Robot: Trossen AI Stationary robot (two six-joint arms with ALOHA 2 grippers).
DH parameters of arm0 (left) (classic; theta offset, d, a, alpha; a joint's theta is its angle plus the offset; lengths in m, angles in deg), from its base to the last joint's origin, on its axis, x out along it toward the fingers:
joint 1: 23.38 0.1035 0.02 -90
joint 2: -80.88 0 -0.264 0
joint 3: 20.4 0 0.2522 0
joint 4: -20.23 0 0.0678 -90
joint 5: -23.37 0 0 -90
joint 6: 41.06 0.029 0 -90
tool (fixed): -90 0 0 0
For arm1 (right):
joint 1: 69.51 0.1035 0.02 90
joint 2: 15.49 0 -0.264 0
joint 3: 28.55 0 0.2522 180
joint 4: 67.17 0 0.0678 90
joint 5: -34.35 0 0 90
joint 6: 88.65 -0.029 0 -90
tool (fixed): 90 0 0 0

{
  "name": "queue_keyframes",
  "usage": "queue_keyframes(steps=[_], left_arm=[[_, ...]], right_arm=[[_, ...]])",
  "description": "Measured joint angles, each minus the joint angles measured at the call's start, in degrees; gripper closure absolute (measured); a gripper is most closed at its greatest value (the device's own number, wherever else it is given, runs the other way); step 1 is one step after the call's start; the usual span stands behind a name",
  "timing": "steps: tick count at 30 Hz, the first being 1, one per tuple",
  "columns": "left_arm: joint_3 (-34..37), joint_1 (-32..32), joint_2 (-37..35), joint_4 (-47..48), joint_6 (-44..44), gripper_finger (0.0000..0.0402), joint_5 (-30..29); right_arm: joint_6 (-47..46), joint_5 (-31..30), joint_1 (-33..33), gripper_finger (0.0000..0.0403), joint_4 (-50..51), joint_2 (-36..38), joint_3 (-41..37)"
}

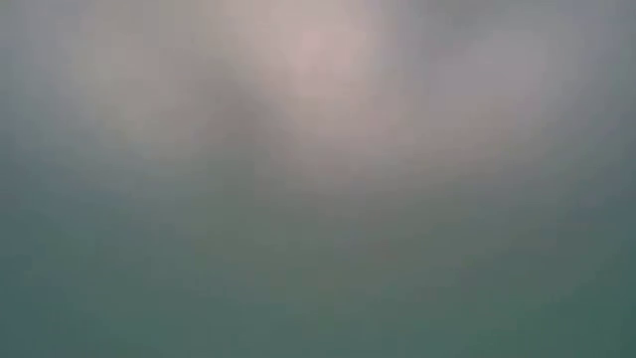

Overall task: Pick & Place USB Port
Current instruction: Put the black charger cable into the white transparent bin

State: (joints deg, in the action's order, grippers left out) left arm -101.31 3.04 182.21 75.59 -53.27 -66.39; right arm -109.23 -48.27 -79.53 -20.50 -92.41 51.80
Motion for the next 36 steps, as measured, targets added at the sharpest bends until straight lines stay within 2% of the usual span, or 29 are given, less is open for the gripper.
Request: queue_keyframes(steps=[2, 5, 8, 11, 16, 21, 24, 29, 36], left_arm=[[0.0, 0.04, 1.6, -0.24, 0.48, 0.0167, 0.79], [0.02, -0.76, 3.18, -0.2, 1.15, 0.013, -2.1], [0.0, -1.7, 4.08, -1.19, 2.19, 0.0119, -5.03], [0.0, -2.95, 4.65, -2.05, 3.48, 0.0125, -8.96], [0.0, -4.55, 6.76, -4.18, 5.91, 0.0165, -10.2], [-0.31, -5.89, 9.36, -4.47, 6.04, 0.0227, -9.9], [-0.28, -6.48, 9.6, -4.26, 4.65, 0.0275, -9.94], [0.1, -7.0, 6.47, -2.51, 2.82, 0.0381, -9.52], [0.13, -6.19, -5.98, 0.1, -2.25, 0.039, -11.72]], right_arm=[[0.0, -0.04, 0.0, 0.0234, -0.18, 0.0, 0.0], [-0.08, -0.04, 0.0, 0.0234, -0.13, 0.0, 0.0], [-0.95, 0.0, 0.0, 0.0234, -0.18, 0.0, 0.0], [-1.27, 0.15, 0.0, 0.0234, -0.32, 0.0, 0.0], [-1.27, 0.17, 0.02, 0.0234, -0.51, 0.0, 0.0], [-1.29, 0.2, 0.05, 0.0234, -1.27, 0.0, 0.0], [-1.49, 0.17, 0.34, 0.0234, -1.51, 0.0, 0.0], [-2.87, 0.18, 0.78, 0.0234, -1.65, 0.0, 0.0], [-7.91, 0.17, 0.85, 0.0234, -7.74, 0.0, -0.07]])
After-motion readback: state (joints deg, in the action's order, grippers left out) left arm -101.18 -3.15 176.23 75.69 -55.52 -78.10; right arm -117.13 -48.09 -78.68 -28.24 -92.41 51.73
